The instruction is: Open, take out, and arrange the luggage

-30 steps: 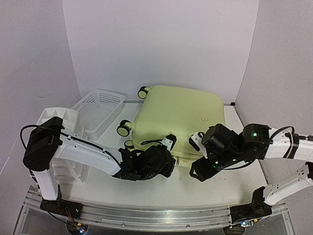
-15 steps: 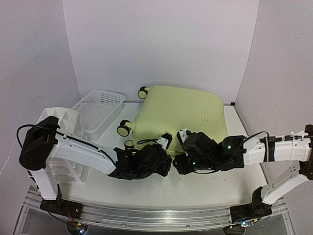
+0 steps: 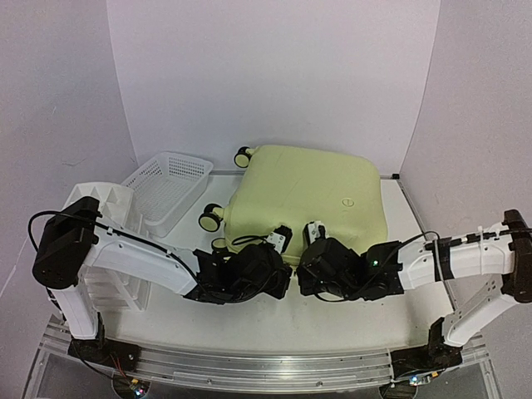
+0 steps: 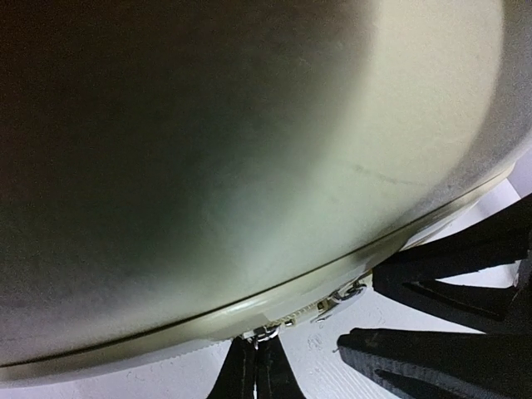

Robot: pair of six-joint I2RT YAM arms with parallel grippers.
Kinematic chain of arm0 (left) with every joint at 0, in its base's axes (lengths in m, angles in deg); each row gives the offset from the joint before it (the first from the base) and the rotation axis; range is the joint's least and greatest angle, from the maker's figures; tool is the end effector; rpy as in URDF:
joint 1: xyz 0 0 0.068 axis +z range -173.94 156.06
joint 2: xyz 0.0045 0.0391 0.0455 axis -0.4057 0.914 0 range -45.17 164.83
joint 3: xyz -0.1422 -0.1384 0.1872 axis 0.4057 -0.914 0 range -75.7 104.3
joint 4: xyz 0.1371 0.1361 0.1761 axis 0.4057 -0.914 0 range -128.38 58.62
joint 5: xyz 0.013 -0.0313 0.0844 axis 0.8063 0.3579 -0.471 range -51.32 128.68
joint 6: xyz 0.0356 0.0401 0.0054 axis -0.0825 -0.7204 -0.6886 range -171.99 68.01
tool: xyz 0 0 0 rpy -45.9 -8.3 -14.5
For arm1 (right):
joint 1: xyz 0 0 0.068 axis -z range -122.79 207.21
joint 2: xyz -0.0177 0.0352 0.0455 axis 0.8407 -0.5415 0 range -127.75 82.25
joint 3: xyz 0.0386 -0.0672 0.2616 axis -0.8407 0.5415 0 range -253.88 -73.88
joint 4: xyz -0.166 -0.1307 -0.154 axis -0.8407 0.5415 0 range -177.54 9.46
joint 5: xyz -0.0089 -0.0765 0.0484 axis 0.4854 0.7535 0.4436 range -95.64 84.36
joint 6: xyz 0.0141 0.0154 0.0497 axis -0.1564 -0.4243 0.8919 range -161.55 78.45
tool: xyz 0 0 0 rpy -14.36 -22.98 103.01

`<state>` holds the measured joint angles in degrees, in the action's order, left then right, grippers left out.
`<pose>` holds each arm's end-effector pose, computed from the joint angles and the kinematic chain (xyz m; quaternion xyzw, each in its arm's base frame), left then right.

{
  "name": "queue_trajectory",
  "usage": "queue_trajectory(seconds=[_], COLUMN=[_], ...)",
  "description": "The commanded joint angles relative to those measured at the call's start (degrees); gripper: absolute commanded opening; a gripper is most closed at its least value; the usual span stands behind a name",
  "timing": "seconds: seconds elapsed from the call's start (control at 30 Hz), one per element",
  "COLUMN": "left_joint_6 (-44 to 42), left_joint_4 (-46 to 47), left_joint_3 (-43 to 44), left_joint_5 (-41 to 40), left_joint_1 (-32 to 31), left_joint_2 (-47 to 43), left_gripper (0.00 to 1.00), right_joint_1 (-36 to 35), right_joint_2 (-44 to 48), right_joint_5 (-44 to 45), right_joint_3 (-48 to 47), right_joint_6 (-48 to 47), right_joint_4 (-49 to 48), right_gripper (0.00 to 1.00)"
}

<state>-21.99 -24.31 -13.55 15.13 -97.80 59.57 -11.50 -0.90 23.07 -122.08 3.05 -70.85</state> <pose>0.1234 -0.3753 0.1852 0.2385 0.8423 -0.2408 0.4191 0.1209 0.2631 0.2019 -0.1115 0.9118 0.1372 0.3706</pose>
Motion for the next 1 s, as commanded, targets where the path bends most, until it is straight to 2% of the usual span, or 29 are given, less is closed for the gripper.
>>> queue_trajectory(seconds=[0.0, 0.1, 0.33, 0.5, 0.7, 0.83, 0.97], left_joint_6=[0.4, 0.7, 1.3, 1.8, 3.7, 6.4, 4.9], left_joint_4=[-0.5, -0.4, -0.4, -0.4, -0.7, -1.4, -5.7], left_joint_3=[-0.1, -0.2, -1.1, -1.3, -5.0, -11.4, -15.3], left_joint_5=[0.4, 0.6, 0.1, -0.1, -3.4, -6.3, -10.7], left_joint_1=[0.9, 0.9, 1.1, 1.4, 2.6, 5.7, 8.8], left_joint_2=[-1.9, -2.0, -2.4, -2.4, -4.3, -9.7, -15.8], left_gripper=[0.00, 0.00, 0.00, 0.00, 0.00, 0.00, 0.00], right_joint_1=[0.1, 0.1, 0.1, 0.1, 0.1, 0.1, 0.8], right_joint_2=[-2.5, -3.8, -5.3, -5.0, -3.5, 0.5, 5.7], right_joint_5=[4.2, 5.3, 8.2, 7.9, 10.3, 15.1, 17.1], right_joint_3=[-0.6, -1.3, -1.7, -1.5, -2.8, -1.4, 1.4], right_joint_6=[-0.3, -0.6, 1.1, 3.2, 4.2, 4.2, 1.7], right_joint_4=[-4.8, -5.6, -5.3, -4.9, 2.7, 9.3, 12.5], right_gripper=[0.32, 0.31, 0.20, 0.26, 0.23, 0.34, 0.46])
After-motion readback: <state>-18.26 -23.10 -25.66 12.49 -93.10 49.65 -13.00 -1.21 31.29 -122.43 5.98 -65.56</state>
